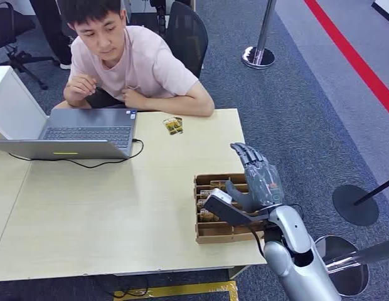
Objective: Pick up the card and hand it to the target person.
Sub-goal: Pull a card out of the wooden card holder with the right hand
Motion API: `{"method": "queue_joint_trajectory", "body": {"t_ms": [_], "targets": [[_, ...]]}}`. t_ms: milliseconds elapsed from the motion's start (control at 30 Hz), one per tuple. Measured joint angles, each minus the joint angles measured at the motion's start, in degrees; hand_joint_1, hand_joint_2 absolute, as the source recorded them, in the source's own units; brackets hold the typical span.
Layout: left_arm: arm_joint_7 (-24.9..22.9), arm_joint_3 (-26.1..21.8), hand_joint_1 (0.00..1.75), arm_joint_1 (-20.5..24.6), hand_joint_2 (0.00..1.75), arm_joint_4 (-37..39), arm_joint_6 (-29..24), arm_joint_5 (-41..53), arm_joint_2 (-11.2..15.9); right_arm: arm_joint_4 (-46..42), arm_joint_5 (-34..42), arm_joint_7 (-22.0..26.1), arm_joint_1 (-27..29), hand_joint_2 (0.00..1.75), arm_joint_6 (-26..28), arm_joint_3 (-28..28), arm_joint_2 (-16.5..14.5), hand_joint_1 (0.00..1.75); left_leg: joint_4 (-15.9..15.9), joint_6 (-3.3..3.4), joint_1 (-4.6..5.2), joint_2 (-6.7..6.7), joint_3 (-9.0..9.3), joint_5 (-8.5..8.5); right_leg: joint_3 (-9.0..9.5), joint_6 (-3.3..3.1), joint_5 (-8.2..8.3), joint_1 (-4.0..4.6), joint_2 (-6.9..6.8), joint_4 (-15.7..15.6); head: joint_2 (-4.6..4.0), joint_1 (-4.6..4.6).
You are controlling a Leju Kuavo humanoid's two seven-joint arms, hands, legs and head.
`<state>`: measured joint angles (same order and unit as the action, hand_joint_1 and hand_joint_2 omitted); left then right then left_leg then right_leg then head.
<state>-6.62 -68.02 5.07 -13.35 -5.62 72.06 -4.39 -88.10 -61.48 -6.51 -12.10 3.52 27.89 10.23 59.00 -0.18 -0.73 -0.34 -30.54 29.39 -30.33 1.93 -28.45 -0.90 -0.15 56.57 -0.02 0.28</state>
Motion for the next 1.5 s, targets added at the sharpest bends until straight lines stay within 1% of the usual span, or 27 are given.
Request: {"method": "queue_joint_trajectory", "body": {"t_ms": [1500], "targets": [[0.00,-0.02,0.00,0.00,0.00,0.00,0.00,0.00,0.00,0.19,0.11,-0.02,-0.16,1.75,0.00,0.15,0.00,0.89,0.00,0.00,0.00,0.00,0.00,0.00,0.00,0.00,0.00,0.00,-0.01,0.00,0.00,0.00]]}}
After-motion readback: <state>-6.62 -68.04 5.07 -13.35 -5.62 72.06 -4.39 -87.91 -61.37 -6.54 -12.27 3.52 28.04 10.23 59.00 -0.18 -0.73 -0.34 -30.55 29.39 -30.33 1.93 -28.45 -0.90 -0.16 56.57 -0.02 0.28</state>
